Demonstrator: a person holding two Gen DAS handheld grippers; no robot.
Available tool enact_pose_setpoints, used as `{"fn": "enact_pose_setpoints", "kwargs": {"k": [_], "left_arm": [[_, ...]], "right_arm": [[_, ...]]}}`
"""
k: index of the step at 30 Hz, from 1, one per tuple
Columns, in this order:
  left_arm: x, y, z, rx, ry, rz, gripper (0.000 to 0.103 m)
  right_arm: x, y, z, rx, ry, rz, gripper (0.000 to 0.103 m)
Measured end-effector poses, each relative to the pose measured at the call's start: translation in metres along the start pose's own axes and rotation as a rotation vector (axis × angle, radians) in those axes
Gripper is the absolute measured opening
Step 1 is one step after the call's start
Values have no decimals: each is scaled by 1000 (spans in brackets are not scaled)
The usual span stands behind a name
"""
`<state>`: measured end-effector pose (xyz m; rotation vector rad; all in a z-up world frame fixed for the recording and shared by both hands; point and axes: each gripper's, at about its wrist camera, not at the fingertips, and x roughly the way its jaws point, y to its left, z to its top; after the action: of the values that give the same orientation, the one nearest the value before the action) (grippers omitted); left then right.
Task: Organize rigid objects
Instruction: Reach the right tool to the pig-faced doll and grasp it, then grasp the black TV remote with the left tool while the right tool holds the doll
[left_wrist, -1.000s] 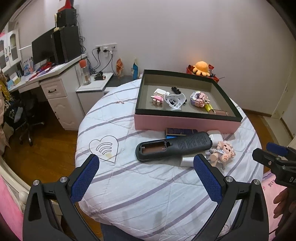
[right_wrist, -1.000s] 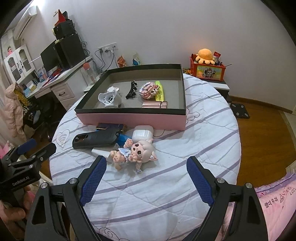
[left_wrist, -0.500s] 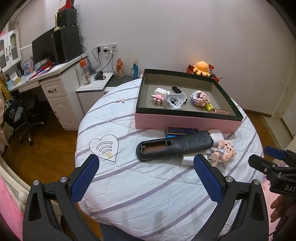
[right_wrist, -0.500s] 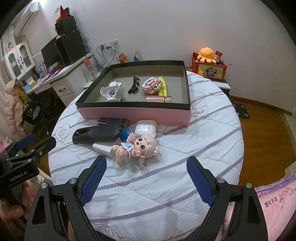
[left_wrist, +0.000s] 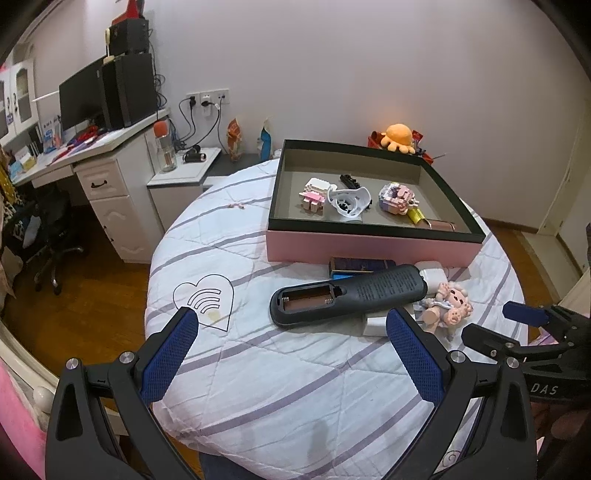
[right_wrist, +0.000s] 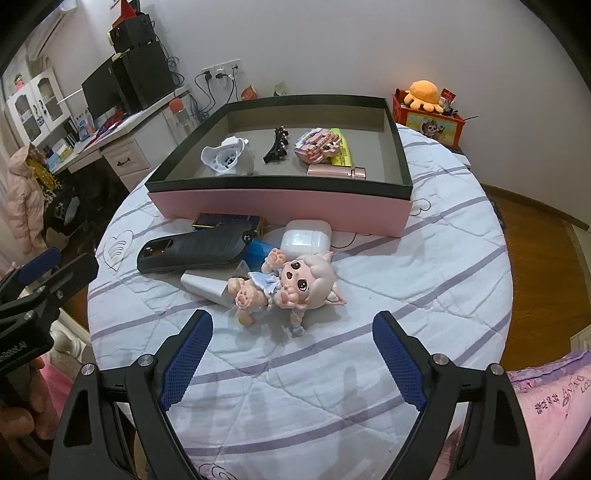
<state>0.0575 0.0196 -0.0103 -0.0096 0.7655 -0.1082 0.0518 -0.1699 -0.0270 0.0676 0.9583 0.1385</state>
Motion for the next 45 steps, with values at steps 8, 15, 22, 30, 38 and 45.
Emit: {"fn": "enact_pose_setpoints", "kwargs": {"k": [8,15,22,30,38,45], "left_arm": [[8,2,2,5,3,-4,103],[13,-1,0,16,14,-12,103],[25,4,-1,7,42,-12,103],[41,-1,-2,27,72,-16,103],[48,-3,0,38,80,-13,103],[55,1,1,39,87,-2,103]], "right_arm": [[3,-2,3,-1,9,-12,90],[38,-6,7,16,58,-14,90],[59,-3,12,9,57,9,100],[54,-4,10,-19,2,120,76],[52,-11,11,35,7,165,76],[49,-15,13,57,0,182,75]]}}
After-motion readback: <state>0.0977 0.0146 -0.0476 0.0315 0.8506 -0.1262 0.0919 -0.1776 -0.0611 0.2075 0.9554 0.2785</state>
